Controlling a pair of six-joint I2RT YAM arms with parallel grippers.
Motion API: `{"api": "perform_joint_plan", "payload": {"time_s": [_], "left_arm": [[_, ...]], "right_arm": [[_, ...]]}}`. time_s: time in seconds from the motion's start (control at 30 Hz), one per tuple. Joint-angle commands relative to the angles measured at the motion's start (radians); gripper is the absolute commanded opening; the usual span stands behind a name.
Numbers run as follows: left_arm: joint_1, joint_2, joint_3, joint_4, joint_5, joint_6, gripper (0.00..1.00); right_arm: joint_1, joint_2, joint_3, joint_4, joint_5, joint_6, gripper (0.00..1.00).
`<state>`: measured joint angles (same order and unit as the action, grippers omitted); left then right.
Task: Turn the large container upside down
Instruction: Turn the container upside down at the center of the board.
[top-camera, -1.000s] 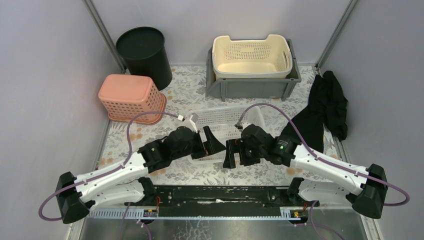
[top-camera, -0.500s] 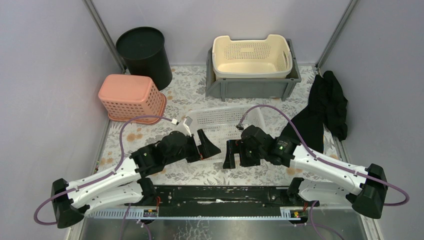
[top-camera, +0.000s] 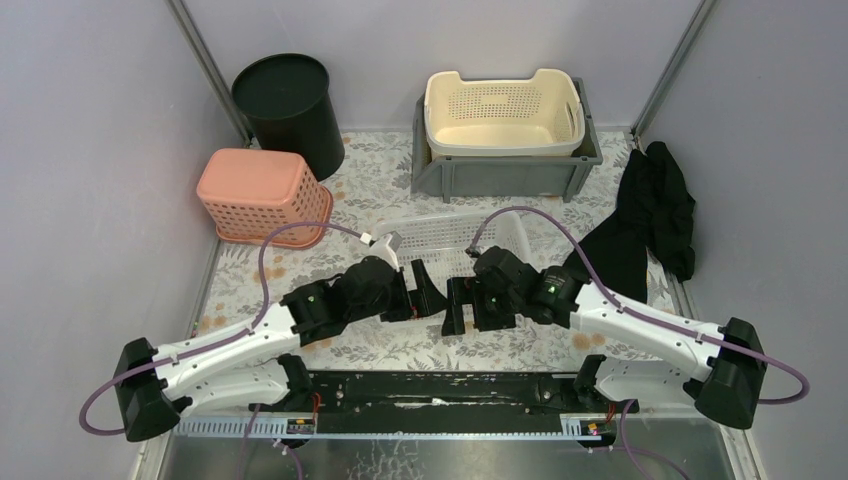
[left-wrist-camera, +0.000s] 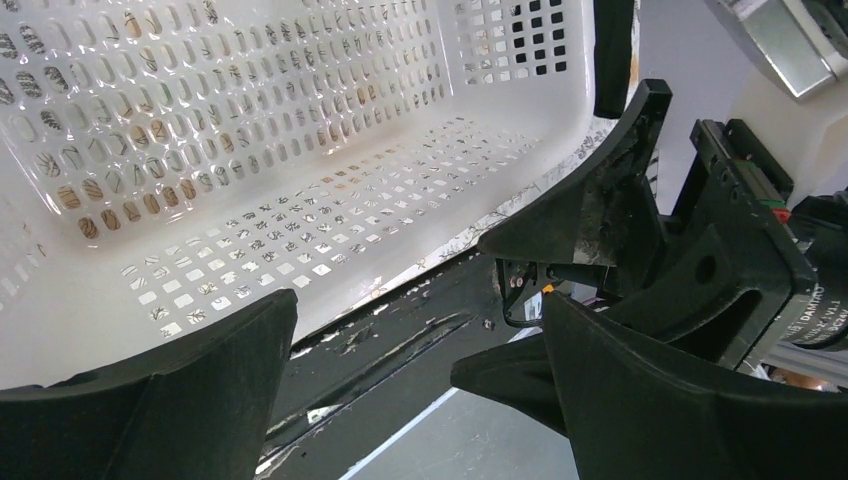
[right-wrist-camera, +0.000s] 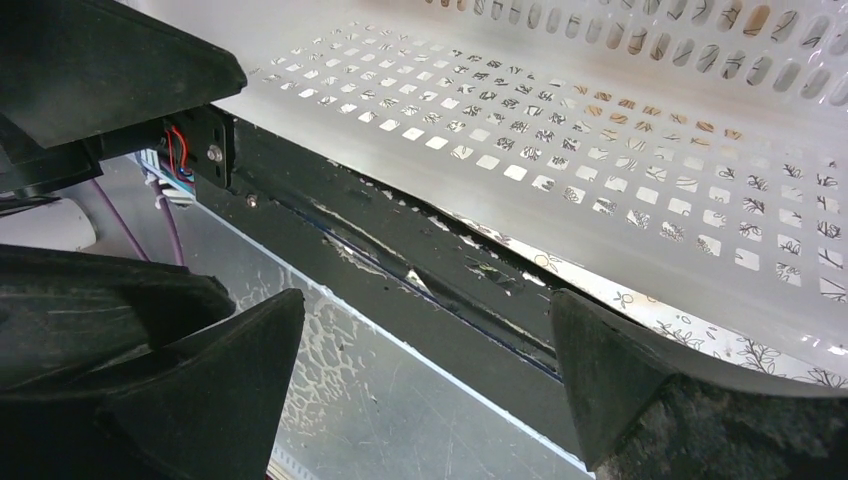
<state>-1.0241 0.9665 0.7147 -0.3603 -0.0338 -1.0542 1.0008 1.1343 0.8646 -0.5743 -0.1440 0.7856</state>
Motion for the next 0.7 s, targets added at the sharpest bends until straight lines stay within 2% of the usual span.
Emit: {"api": "perform_joint_plan", "payload": {"time_s": [0.0, 0.2, 0.37, 0.67], "left_arm": [[-0.014, 0.014, 0.047, 0.005, 0.011, 0.039, 1.0], [-0.016, -0.01, 0.036, 0.033, -0.028, 0.006, 1.0], [-0.015, -0.017, 0.009, 0.053, -0.064, 0.005, 1.0], [-0.016, 0.026, 0.006, 0.069, -0.074, 0.048, 1.0]], "right_arm": [[0.0, -0.041, 0.029, 0.019, 0.032, -0.003, 0.99], [0.0, -0.113, -0.032, 0.089, 0.047, 0.0, 0.99], [-0.001, -0.083, -0.026, 0.142, 0.052, -0.037, 0.99], [0.0, -0.066, 0.03, 0.176, 0.19, -0.054, 0.99]]}}
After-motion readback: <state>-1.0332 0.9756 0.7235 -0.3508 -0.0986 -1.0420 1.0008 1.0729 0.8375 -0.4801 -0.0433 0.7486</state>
